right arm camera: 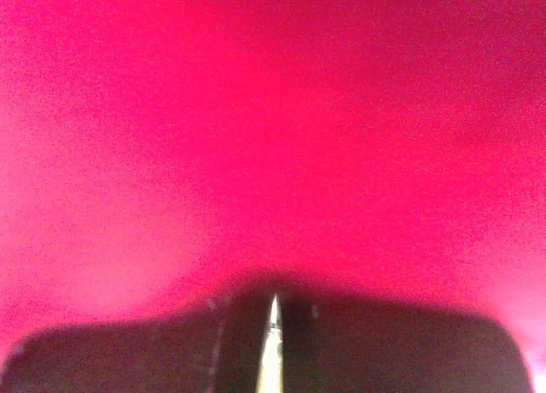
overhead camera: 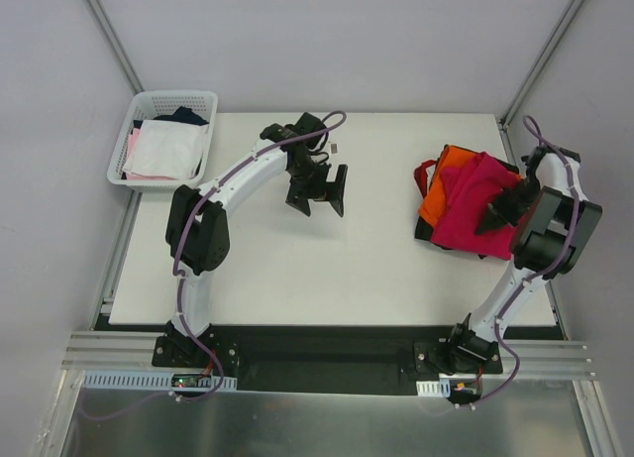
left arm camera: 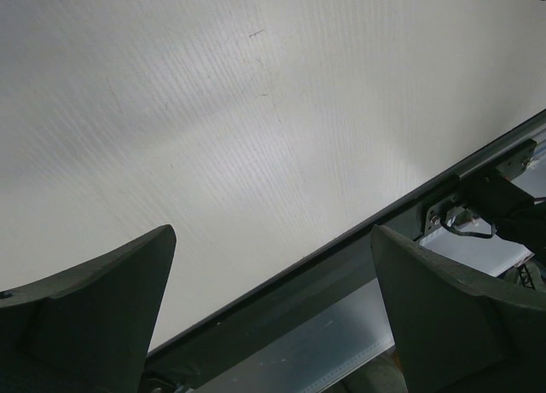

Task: Fold and stack the t-shirts
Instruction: Neatly place the folded tshirt to the corner

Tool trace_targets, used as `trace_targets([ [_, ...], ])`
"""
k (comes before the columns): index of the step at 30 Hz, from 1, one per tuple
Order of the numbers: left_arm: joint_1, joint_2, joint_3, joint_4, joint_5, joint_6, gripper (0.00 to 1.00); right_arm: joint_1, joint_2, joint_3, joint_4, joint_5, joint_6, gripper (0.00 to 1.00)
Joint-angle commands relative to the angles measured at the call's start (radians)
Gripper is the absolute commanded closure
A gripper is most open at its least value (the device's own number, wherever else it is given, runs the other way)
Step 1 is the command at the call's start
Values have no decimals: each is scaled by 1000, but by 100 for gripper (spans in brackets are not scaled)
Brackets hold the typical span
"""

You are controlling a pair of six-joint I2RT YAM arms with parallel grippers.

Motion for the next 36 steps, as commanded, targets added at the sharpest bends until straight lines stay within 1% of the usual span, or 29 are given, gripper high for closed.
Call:
trace_targets([
  [1,6,-35,-13,-11,4,8,1,-78,20,34,-81,131,10,99],
  [3,4,-35,-11,-12,7,6,1,-98,17,38,-85,130,2,99],
  [6,6,-35,-13,-12,7,5,1,-105,11,43,-67,65,-33,99],
  [7,6,-35,-13,-11,8,3,1,-105,8,40,-44,0,-44,99],
  [10,6,-32,-11,-9,13,2,1,-104,0,46,-18,-120,-61,98],
  [12,4,-32,-8,-8,14,-1,1,-104,8,55,-6,-160,-61,99],
  [18,4,-26,-1,-9,23,-3,1,-101,15,86,18,-232,-55,99],
  [22,4,-29,-4,-9,25,-4,1,-92,18,113,42,-310,-47,99],
  [28,2,-29,-7,-8,28,-9,1,-55,44,165,97,-413,-27,98],
  [33,-4,-31,-8,-6,27,-12,1,-9,104,231,117,-458,-4,98],
  [36,-5,-32,-11,-5,25,-12,1,28,162,303,117,-475,20,98],
])
